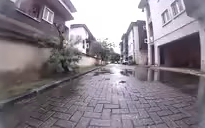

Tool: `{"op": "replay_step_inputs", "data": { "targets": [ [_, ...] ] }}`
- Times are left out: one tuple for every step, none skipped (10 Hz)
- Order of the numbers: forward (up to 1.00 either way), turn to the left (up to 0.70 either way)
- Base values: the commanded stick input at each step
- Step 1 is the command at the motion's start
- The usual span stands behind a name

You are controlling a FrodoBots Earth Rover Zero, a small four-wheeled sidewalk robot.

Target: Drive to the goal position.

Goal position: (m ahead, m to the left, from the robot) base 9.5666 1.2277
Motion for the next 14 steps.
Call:
{"op": "replay_step_inputs", "data": {
  "targets": [
    [0.70,0.00],
    [0.70,0.00],
    [0.70,0.00],
    [0.70,0.00],
    [0.70,0.00],
    [0.70,0.00],
    [0.70,0.00],
    [0.70,0.00],
    [0.70,0.00],
    [0.70,0.00],
    [0.70,0.00],
    [0.70,0.00],
    [0.70,0.00],
    [0.70,0.00]
  ]
}}
